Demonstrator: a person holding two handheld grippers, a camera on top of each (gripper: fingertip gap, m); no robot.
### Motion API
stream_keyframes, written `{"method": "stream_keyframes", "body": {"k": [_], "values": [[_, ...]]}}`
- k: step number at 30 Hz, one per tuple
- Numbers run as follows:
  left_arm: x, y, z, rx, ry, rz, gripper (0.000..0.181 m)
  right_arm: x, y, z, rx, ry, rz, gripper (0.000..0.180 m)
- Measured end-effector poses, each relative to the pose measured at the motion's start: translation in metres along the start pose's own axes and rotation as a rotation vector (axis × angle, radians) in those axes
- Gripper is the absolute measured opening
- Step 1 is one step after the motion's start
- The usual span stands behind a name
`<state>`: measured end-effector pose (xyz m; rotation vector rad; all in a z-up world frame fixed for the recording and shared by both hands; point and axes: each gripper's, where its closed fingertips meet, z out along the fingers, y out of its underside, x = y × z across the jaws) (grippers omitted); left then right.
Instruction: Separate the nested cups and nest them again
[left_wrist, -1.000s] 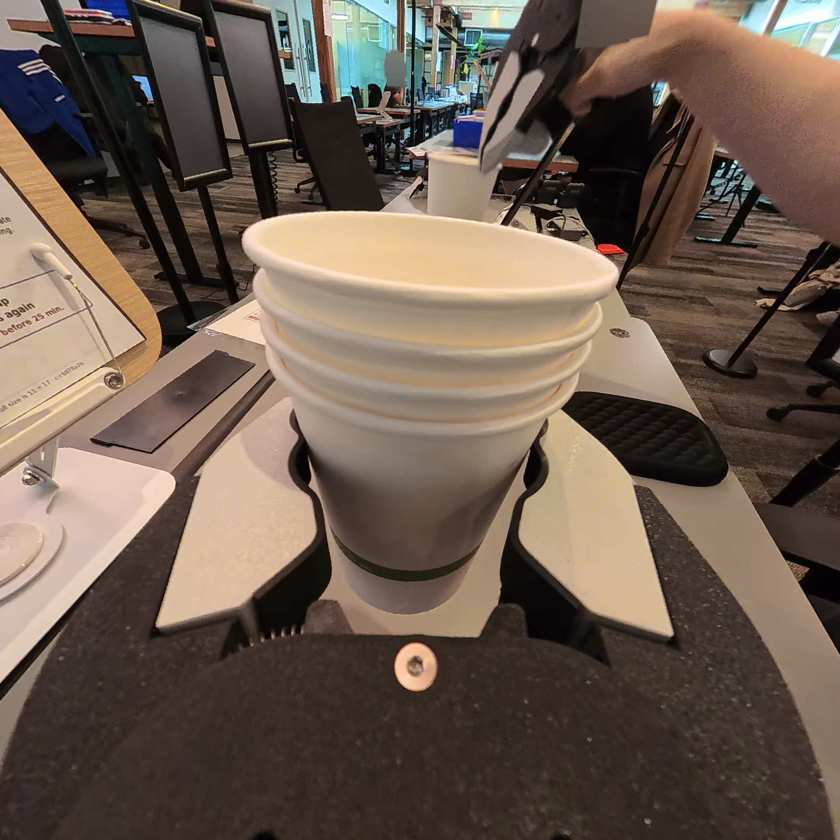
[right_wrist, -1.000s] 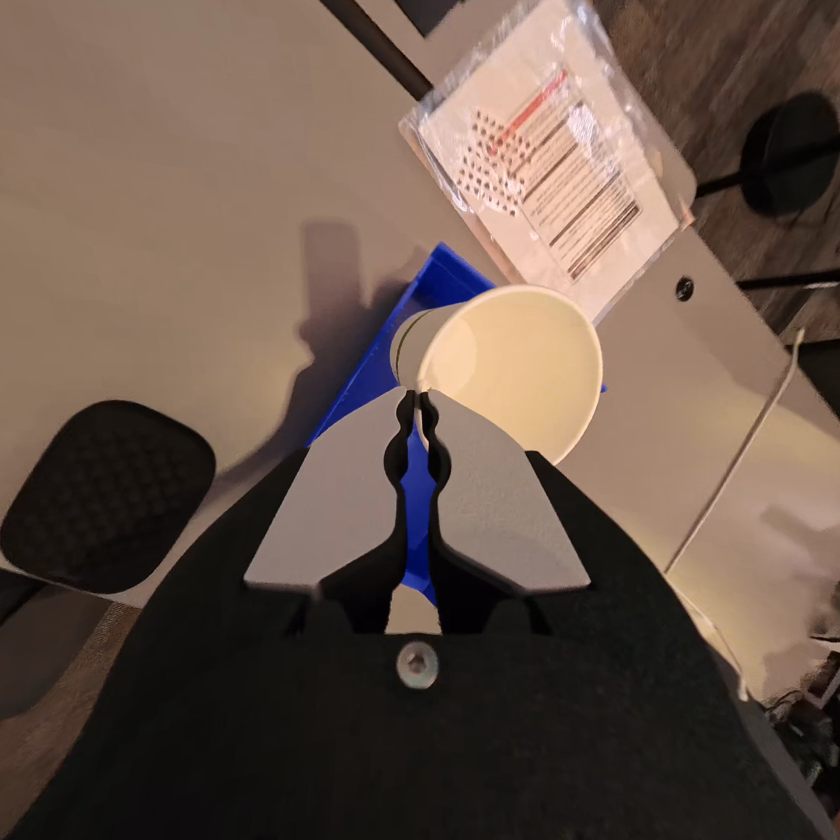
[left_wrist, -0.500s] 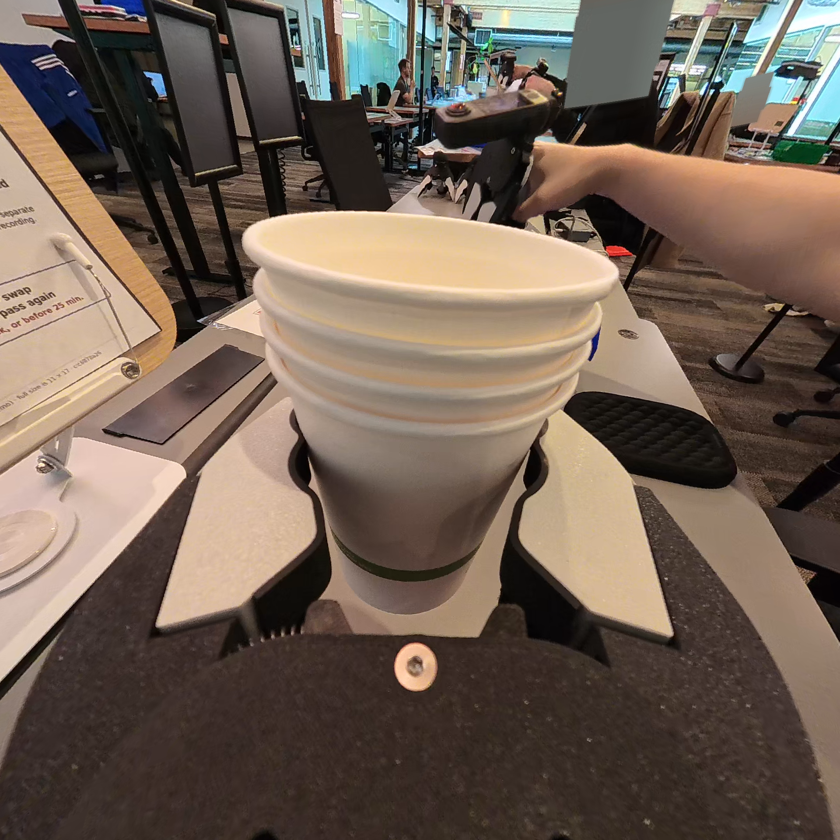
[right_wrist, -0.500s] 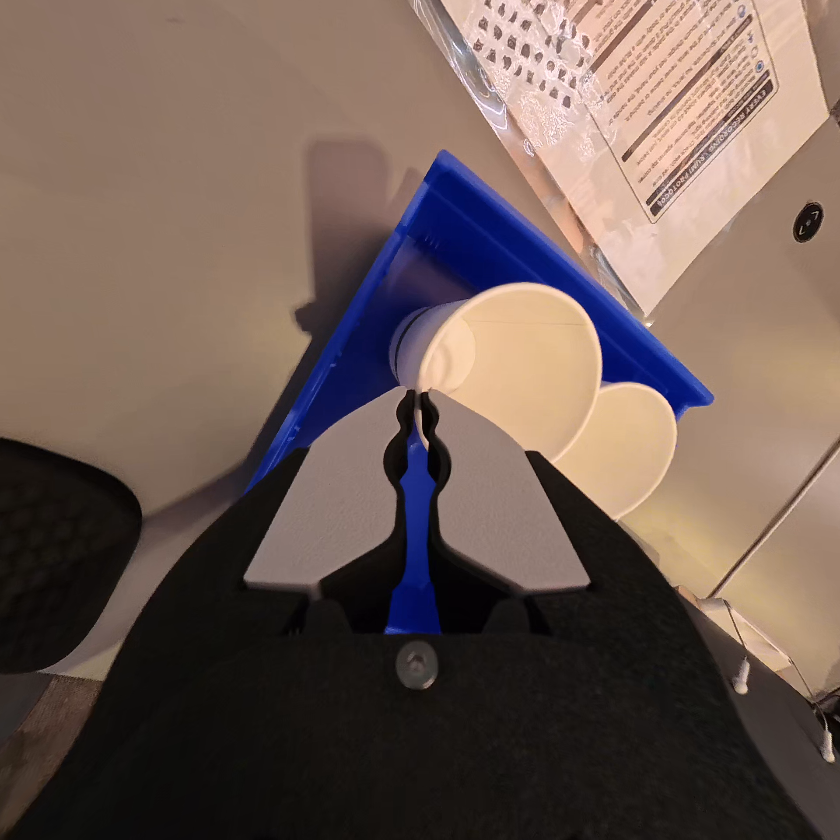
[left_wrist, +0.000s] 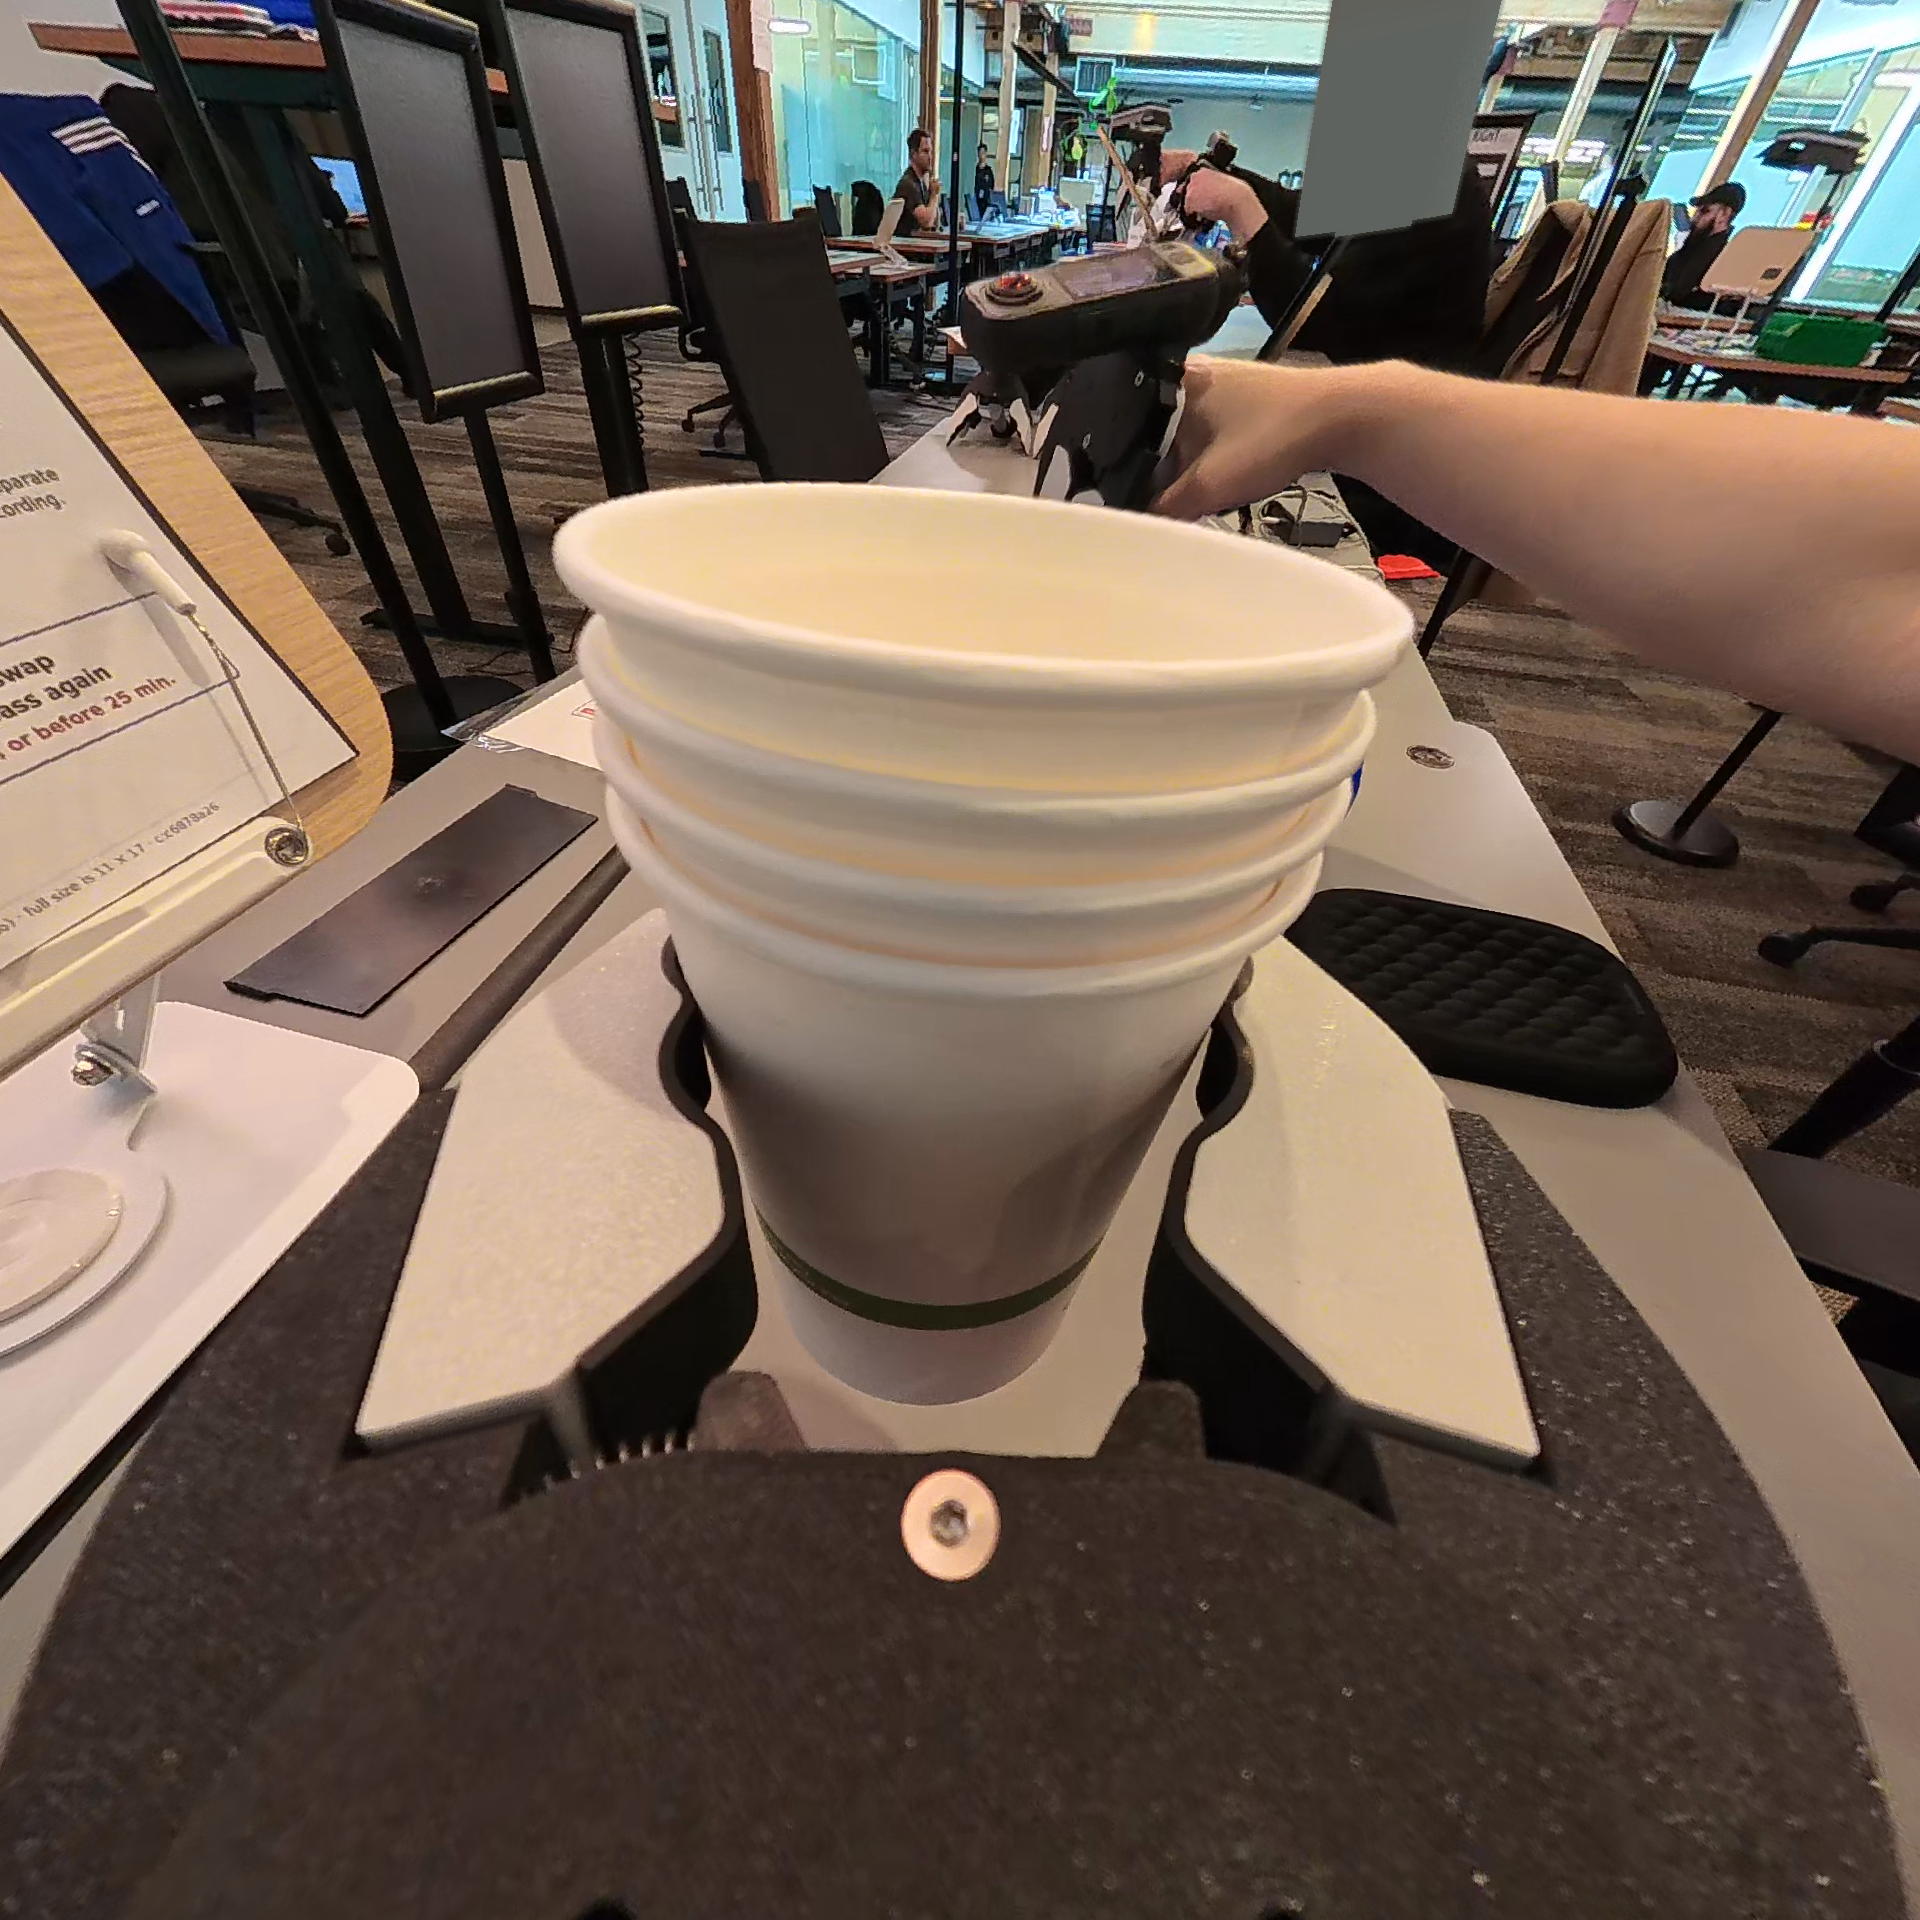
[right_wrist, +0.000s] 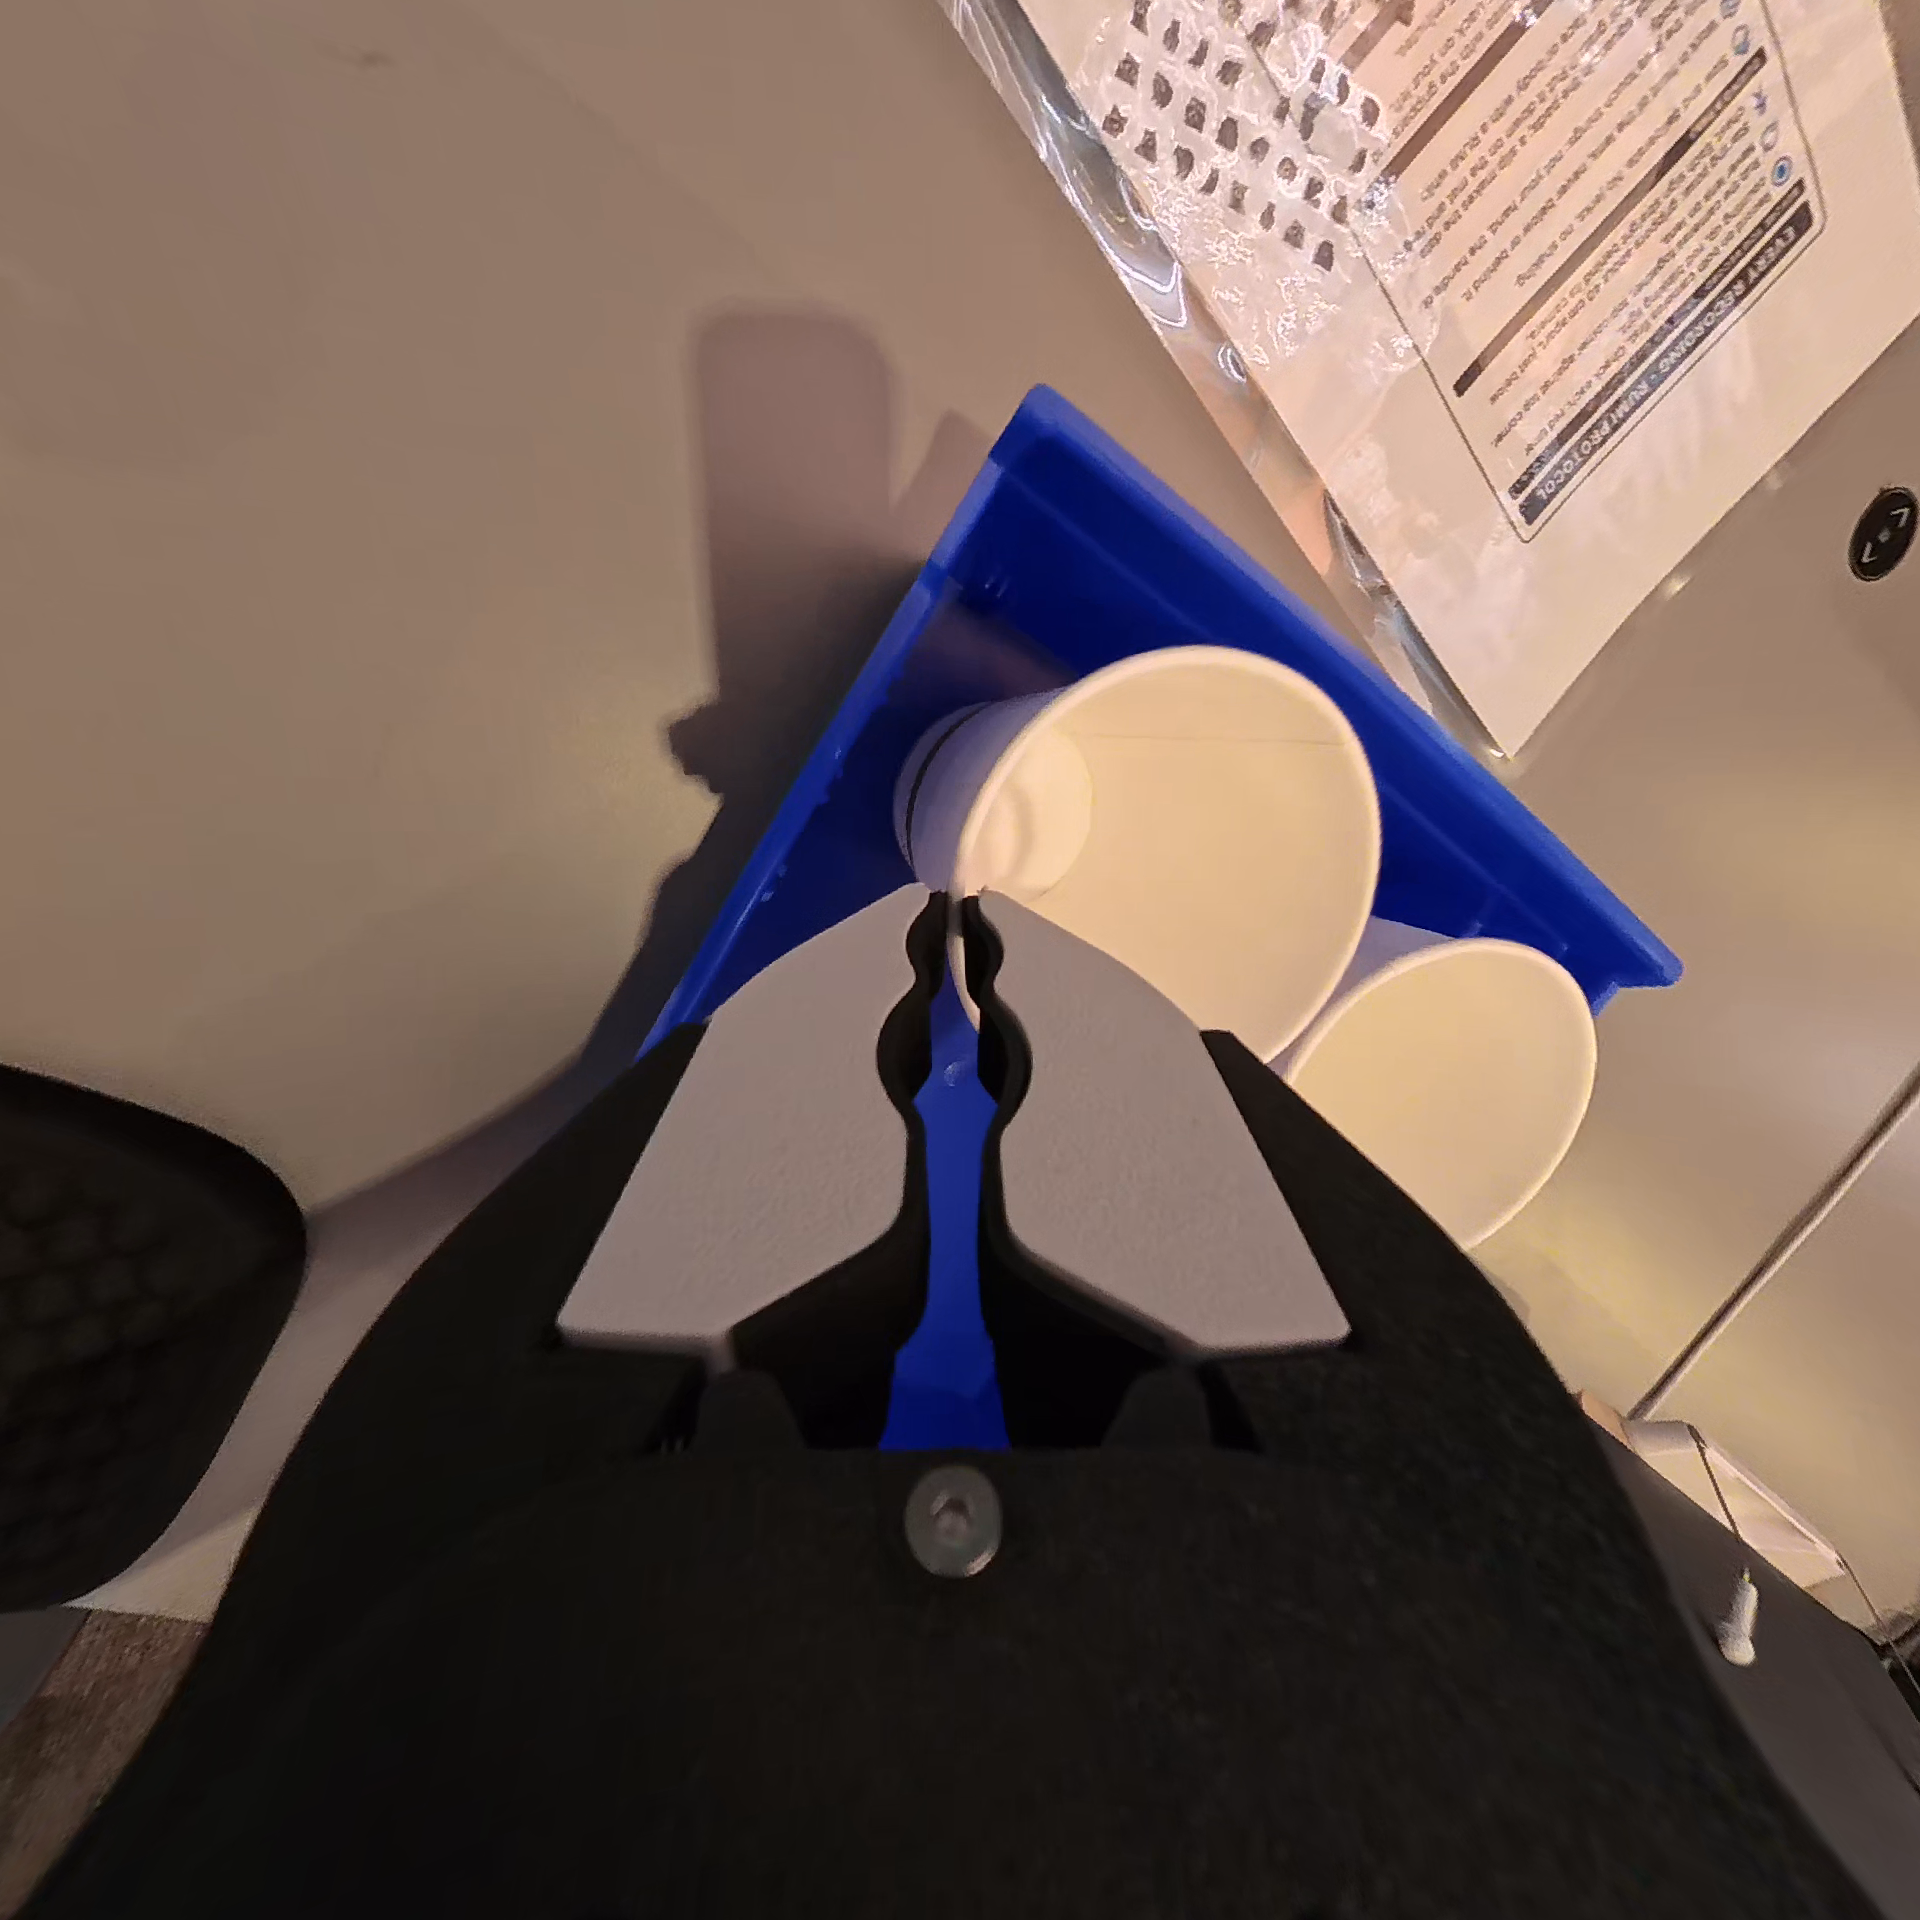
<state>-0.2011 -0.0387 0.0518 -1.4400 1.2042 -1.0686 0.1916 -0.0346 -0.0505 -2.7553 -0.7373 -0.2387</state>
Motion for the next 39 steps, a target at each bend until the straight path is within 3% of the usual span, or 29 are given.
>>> {"method": "stream_keyframes", "body": {"k": [5, 8, 15, 17, 20, 23, 29, 32, 35, 39], "values": [[0.000, -0.002, -0.002, 0.005, 0.000, -0.002, 0.093, 0.002, -0.002, 0.000, 0.015, 0.021, -0.007, 0.003], [0.000, -0.003, -0.003, 0.009, 0.001, -0.001, 0.093, 0.004, -0.004, -0.009, 0.030, 0.031, 0.001, 0.019], [0.001, 0.000, 0.001, 0.001, 0.006, -0.004, 0.094, -0.011, -0.059, -0.097, 0.203, 0.108, -0.100, 0.026], [0.002, 0.001, 0.004, -0.004, 0.008, -0.006, 0.094, -0.050, -0.094, -0.132, 0.299, 0.056, -0.176, 0.030], [0.003, 0.005, 0.008, -0.019, 0.012, -0.007, 0.093, -0.154, -0.146, -0.180, 0.473, -0.150, -0.425, 0.029], [0.005, 0.008, 0.011, -0.029, 0.015, -0.004, 0.093, -0.244, -0.170, -0.206, 0.532, -0.286, -0.669, 0.026], [0.007, 0.010, 0.012, -0.040, 0.022, -0.005, 0.093, -0.323, -0.191, -0.200, 0.476, -0.318, -0.898, 0.017], [0.009, 0.009, 0.012, -0.037, 0.028, -0.004, 0.093, -0.332, -0.197, -0.192, 0.444, -0.302, -0.920, 0.016], [0.009, 0.008, 0.012, -0.036, 0.024, -0.001, 0.093, -0.337, -0.195, -0.190, 0.417, -0.339, -0.932, 0.003], [0.010, 0.004, 0.010, -0.022, 0.028, -0.001, 0.093, -0.338, -0.195, -0.194, 0.422, -0.354, -0.927, 0.003]]}}
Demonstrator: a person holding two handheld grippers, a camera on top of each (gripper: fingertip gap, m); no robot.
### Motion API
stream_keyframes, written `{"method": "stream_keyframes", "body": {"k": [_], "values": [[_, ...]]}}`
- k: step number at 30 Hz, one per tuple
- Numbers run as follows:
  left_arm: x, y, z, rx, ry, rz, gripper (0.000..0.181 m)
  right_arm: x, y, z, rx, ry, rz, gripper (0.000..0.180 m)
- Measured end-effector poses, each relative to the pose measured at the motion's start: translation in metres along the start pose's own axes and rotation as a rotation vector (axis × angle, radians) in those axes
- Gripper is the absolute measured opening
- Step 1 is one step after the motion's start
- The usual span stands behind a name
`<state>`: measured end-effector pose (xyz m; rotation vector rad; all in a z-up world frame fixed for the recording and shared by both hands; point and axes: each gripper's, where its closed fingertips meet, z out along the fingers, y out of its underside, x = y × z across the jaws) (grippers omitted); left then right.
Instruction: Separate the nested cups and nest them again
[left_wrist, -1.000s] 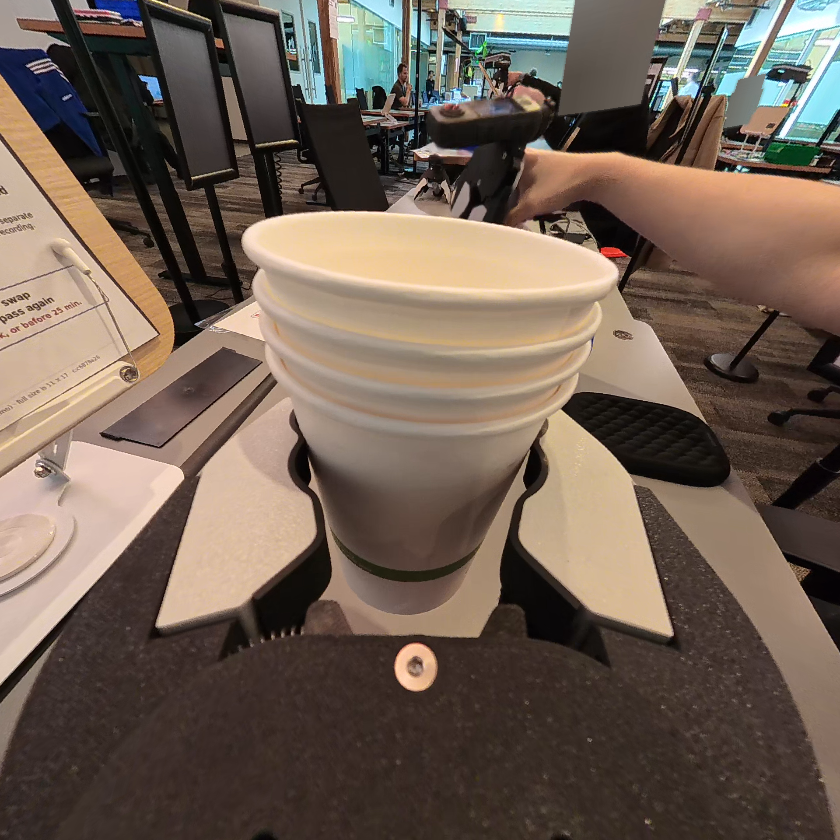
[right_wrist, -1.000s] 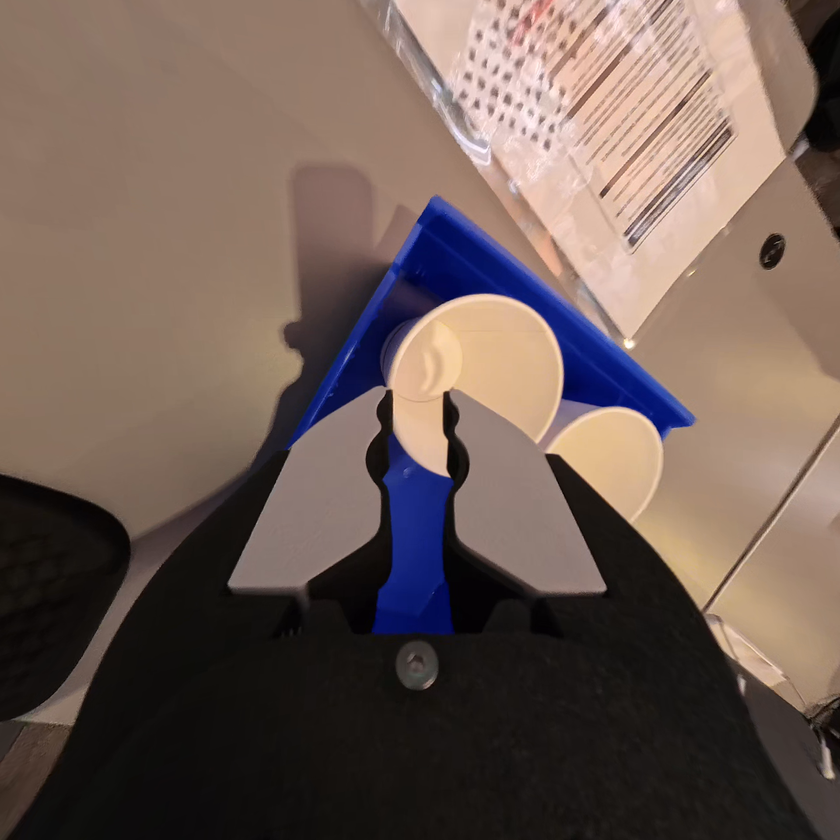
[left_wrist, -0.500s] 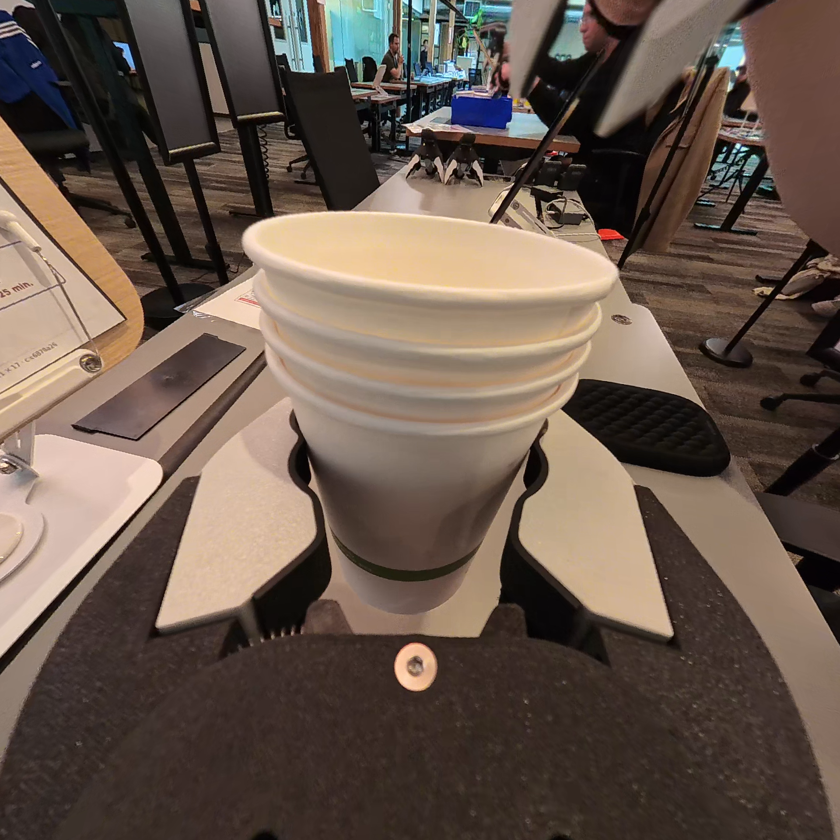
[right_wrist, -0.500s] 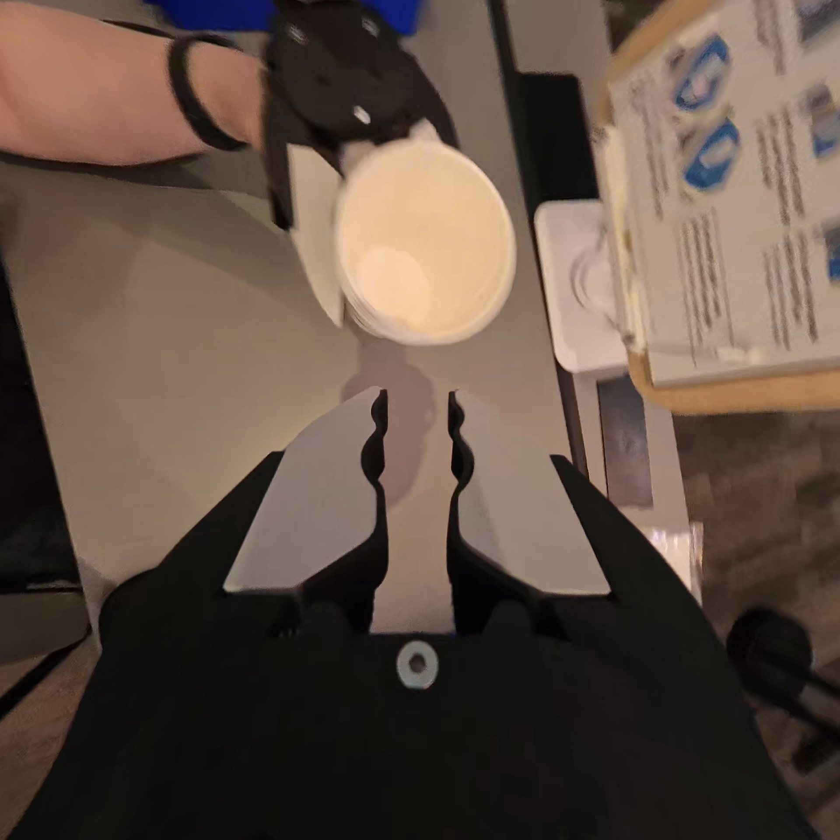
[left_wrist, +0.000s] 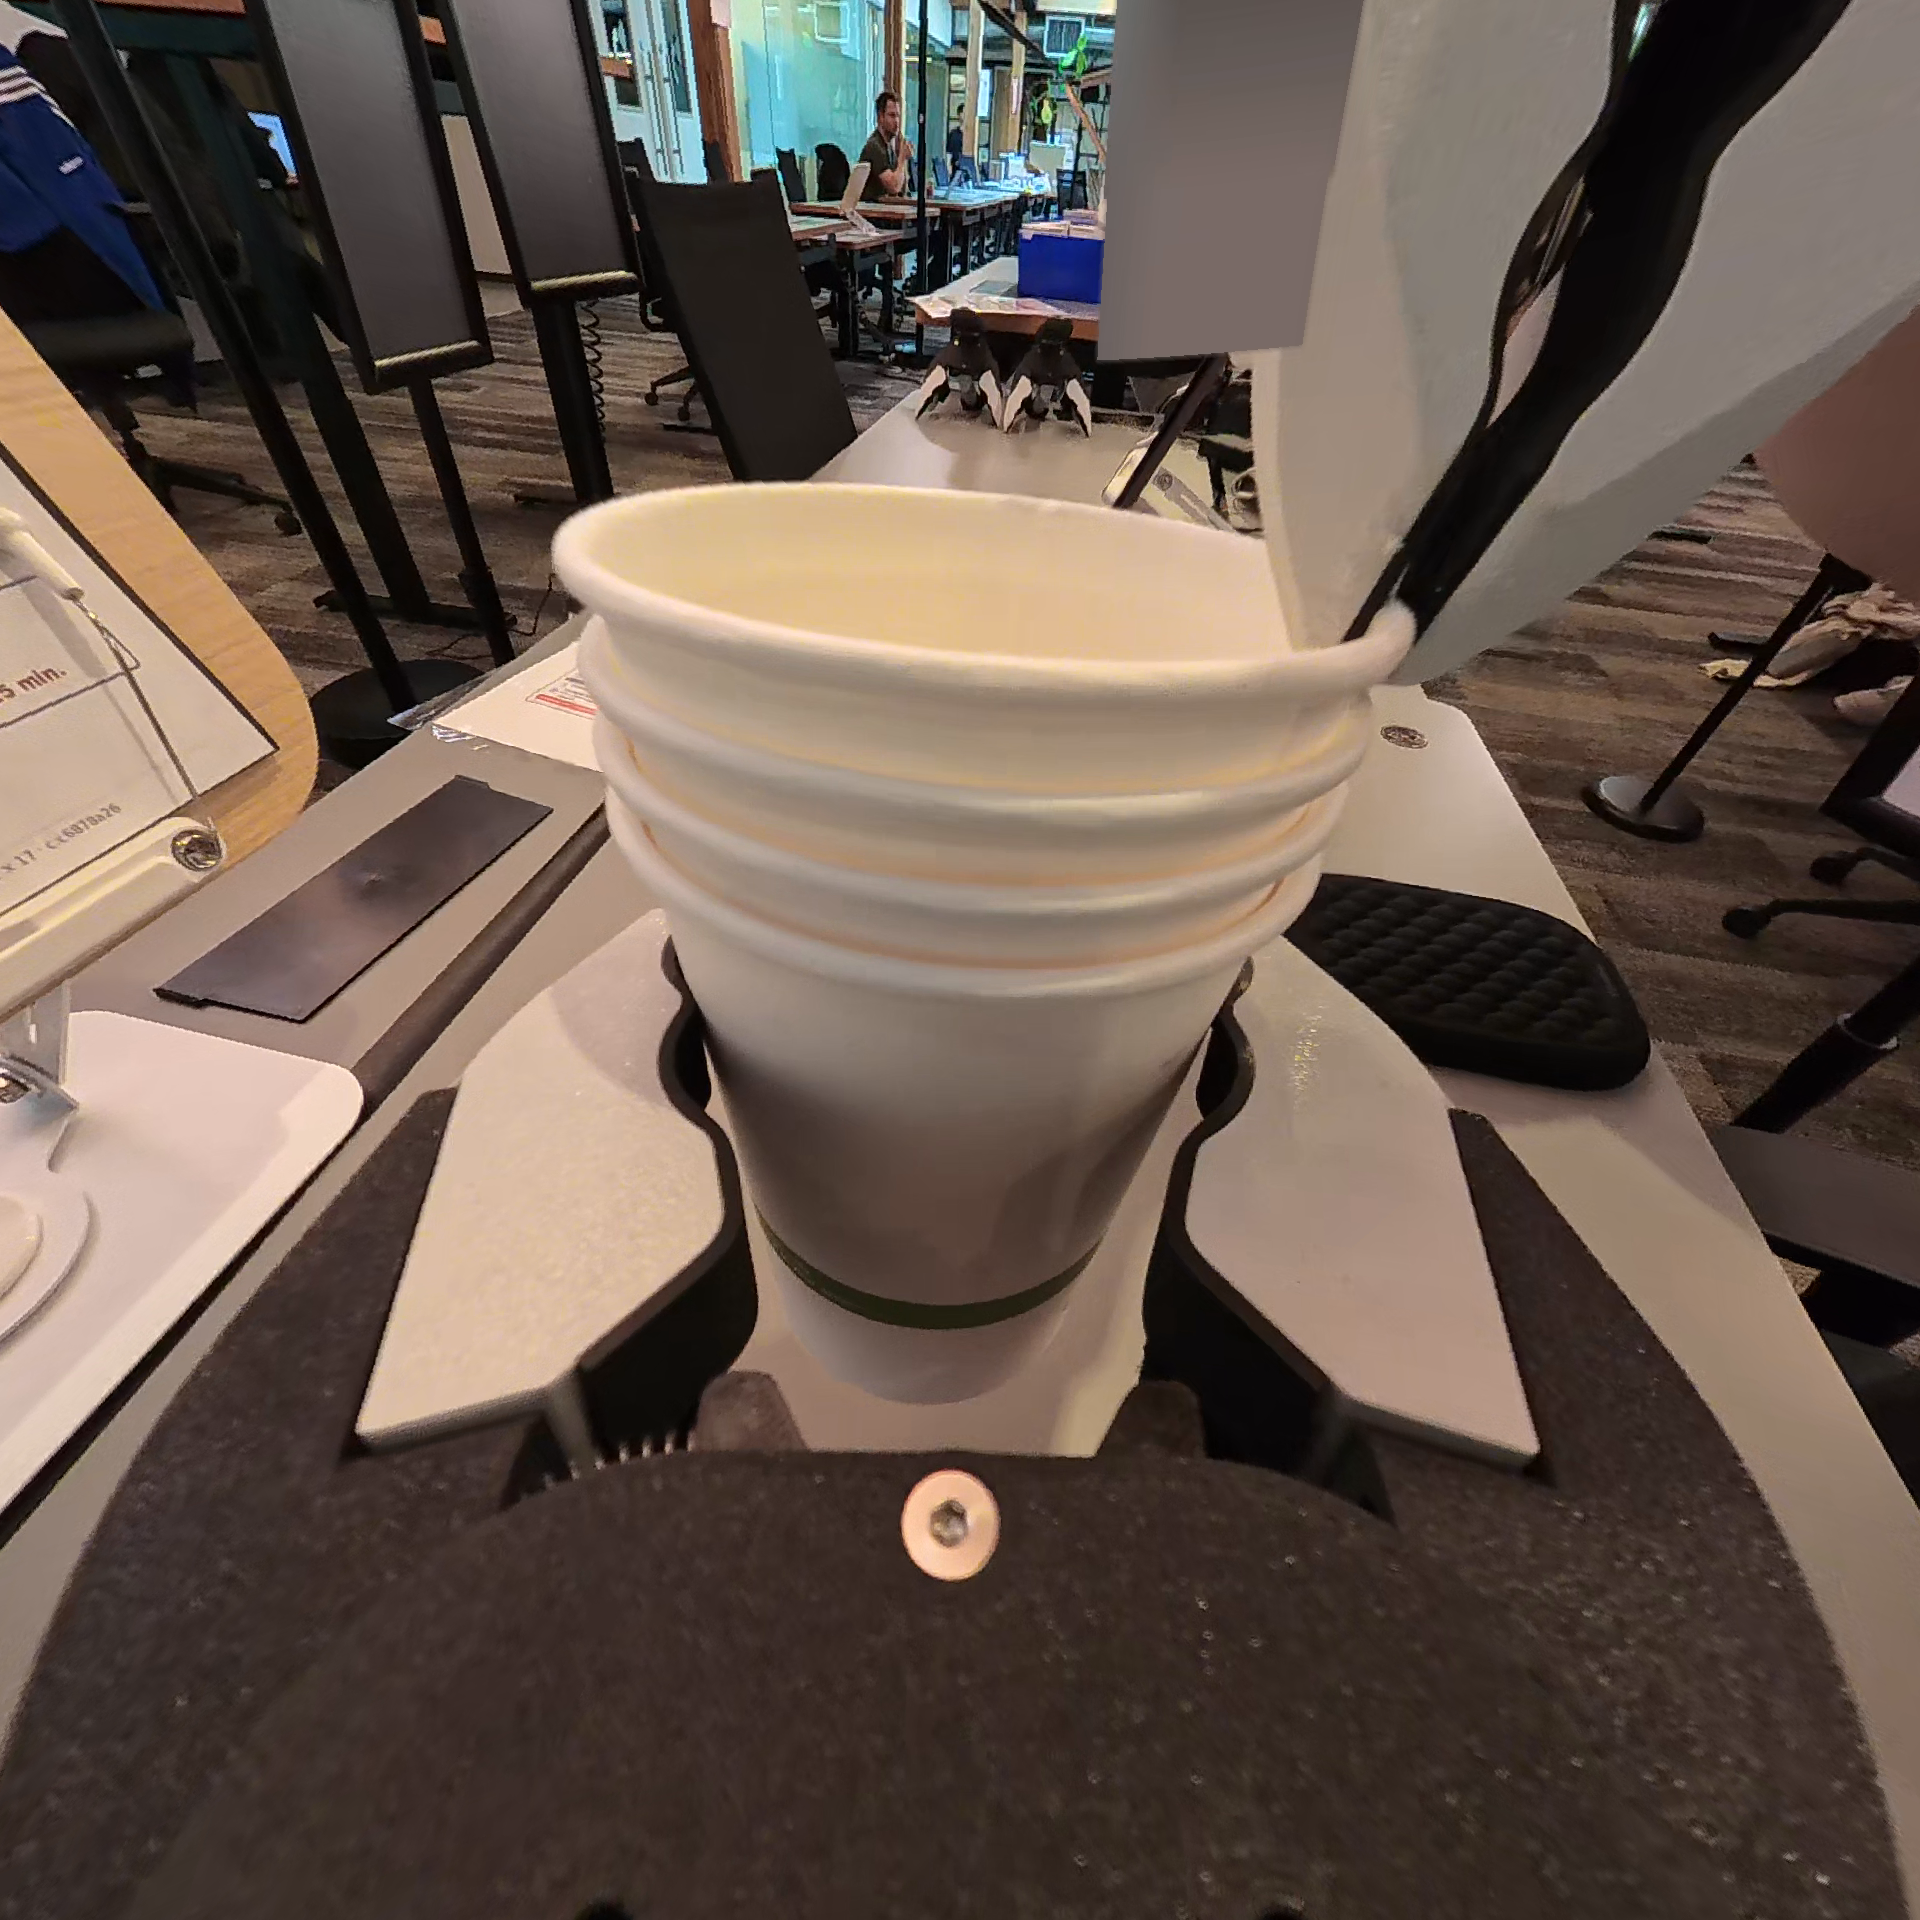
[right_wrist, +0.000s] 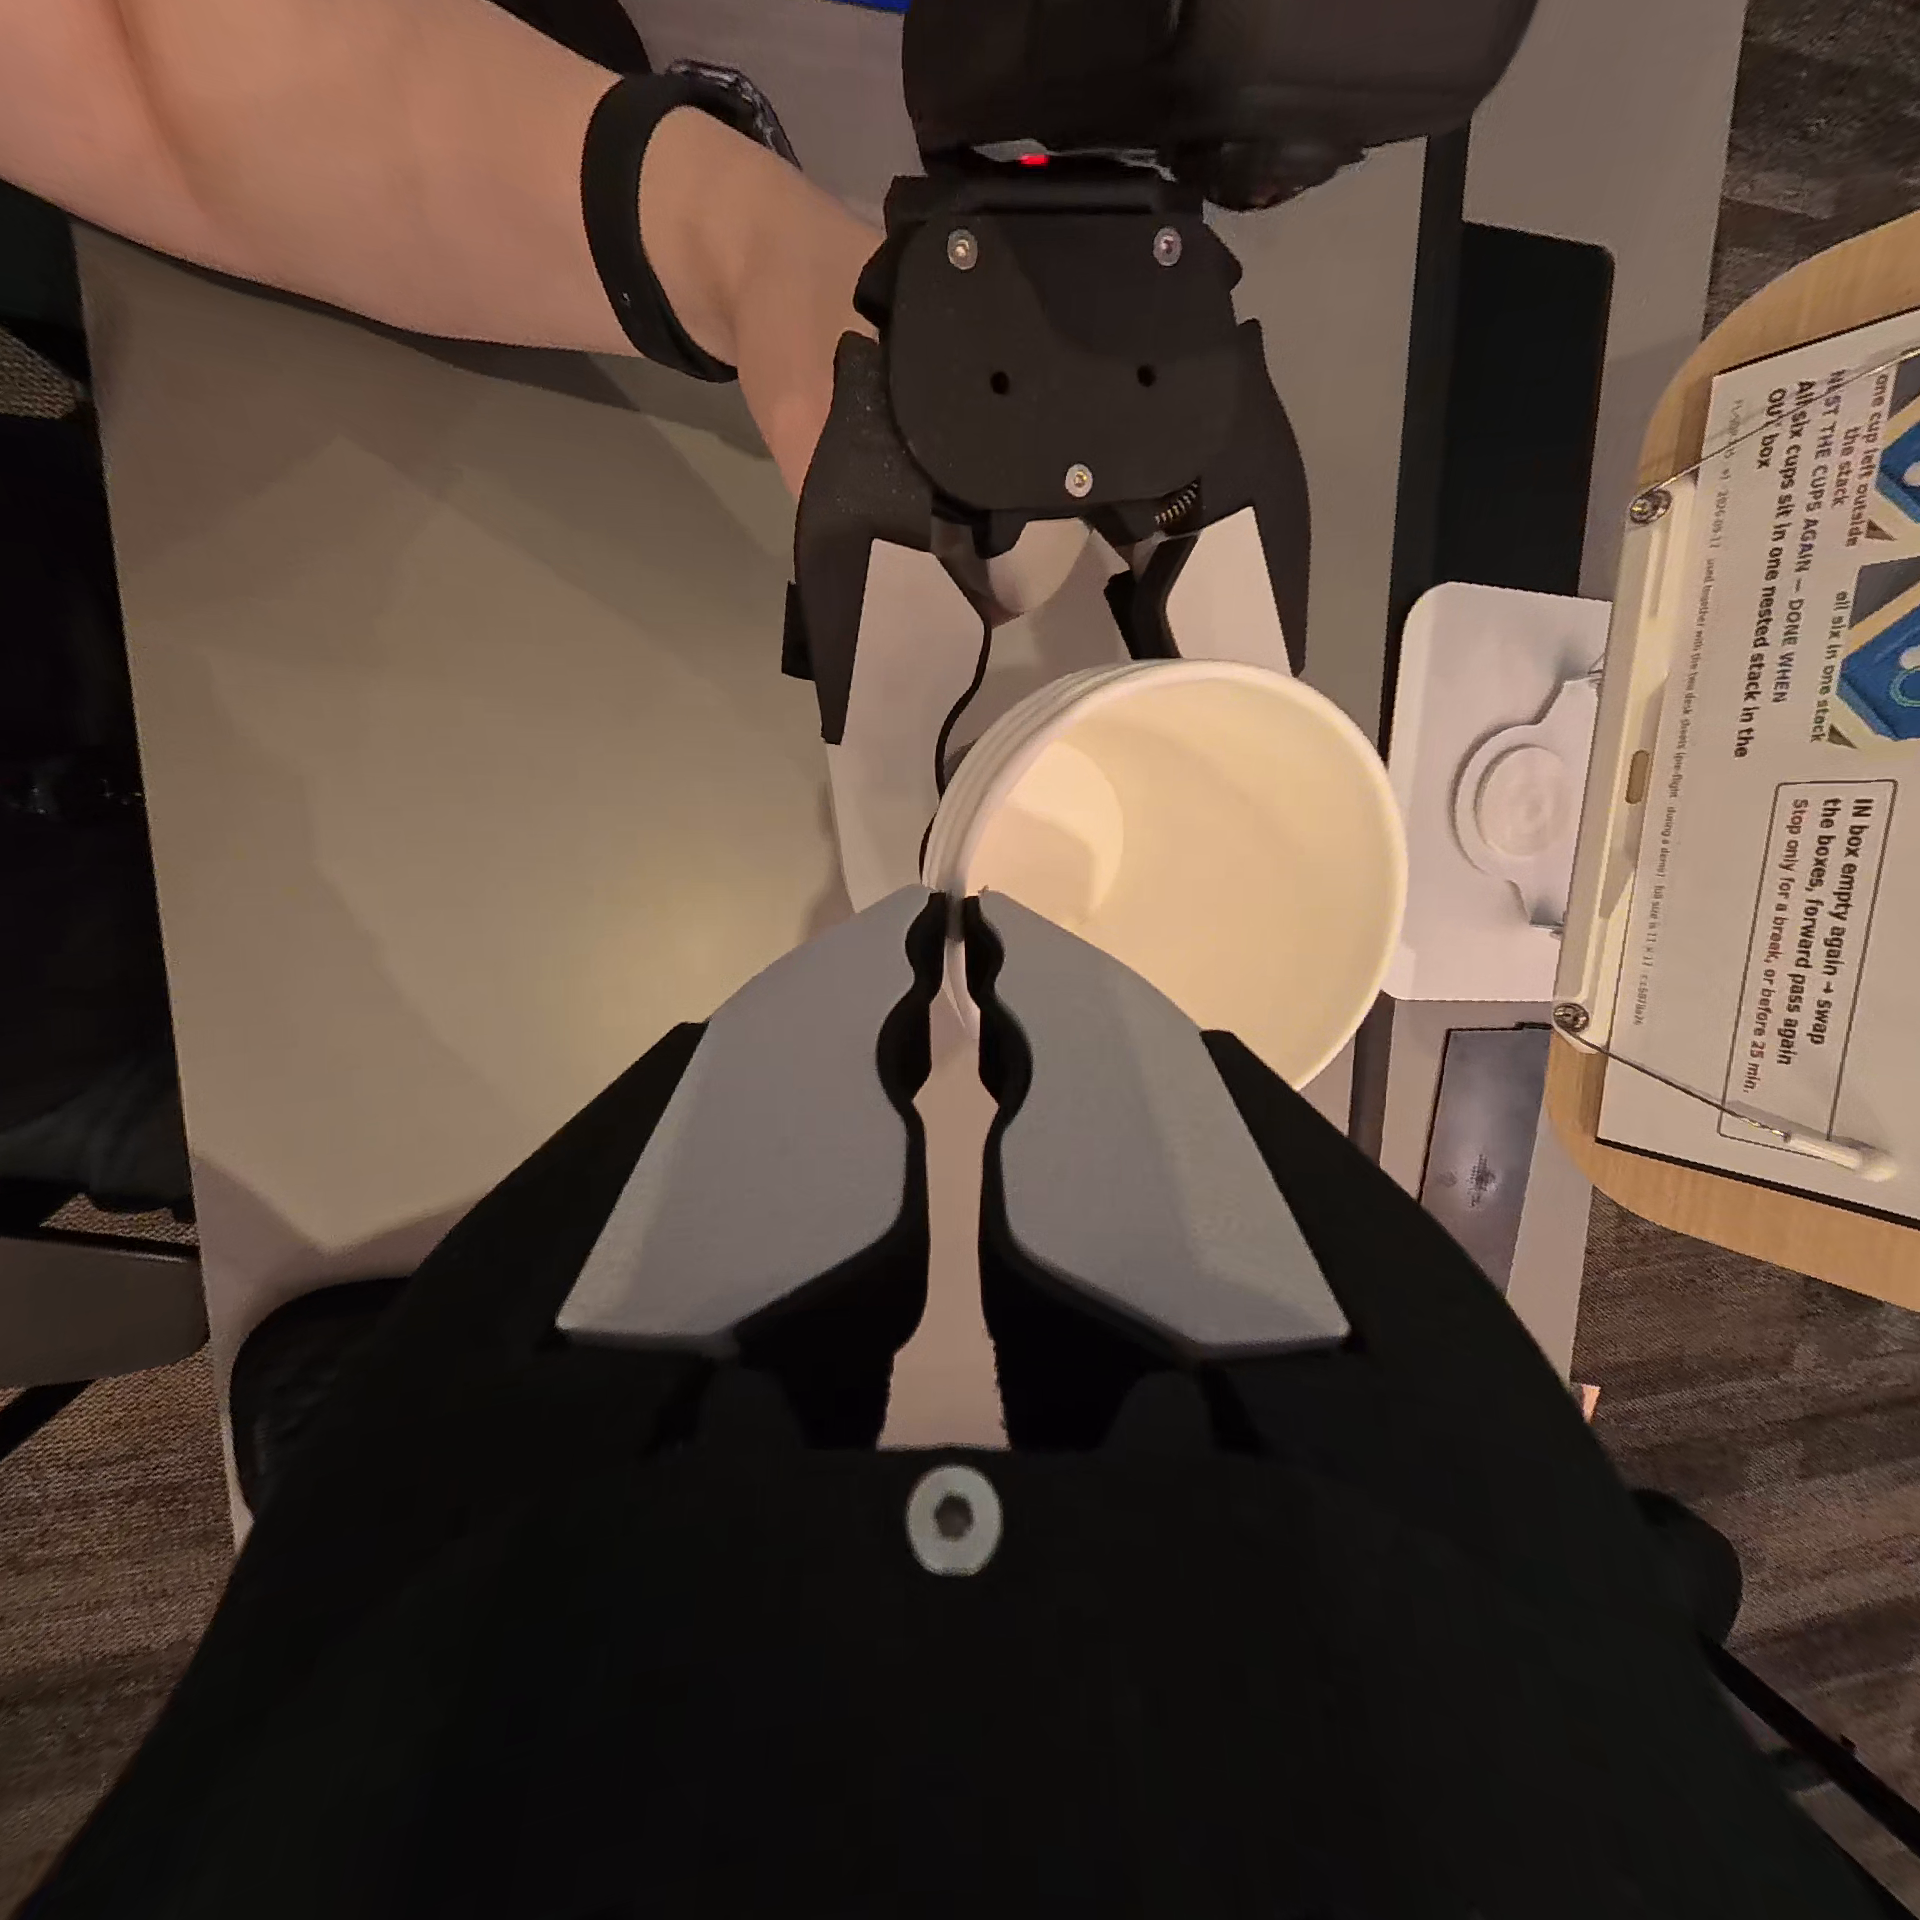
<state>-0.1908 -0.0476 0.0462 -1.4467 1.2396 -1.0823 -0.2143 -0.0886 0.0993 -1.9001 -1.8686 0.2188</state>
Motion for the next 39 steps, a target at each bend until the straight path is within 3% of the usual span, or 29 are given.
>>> {"method": "stream_keyframes", "body": {"k": [14, 26, 32, 39], "values": [[-0.001, 0.000, -0.001, 0.000, -0.006, 0.000, 0.093, 0.010, -0.010, -0.031, 0.028, 0.061, -0.003, 0.003], [-0.003, 0.005, 0.001, -0.015, -0.005, -0.007, 0.093, 0.028, 0.002, -0.114, 0.078, 0.202, 0.065, 0.003], [-0.005, 0.009, 0.003, -0.027, -0.007, -0.014, 0.093, 0.032, 0.059, -0.167, 0.081, 0.297, 0.208, 0.002], [-0.008, 0.009, 0.002, -0.024, -0.013, -0.017, 0.093, 0.031, 0.230, -0.199, -0.116, 0.442, 0.585, 0.002]]}}
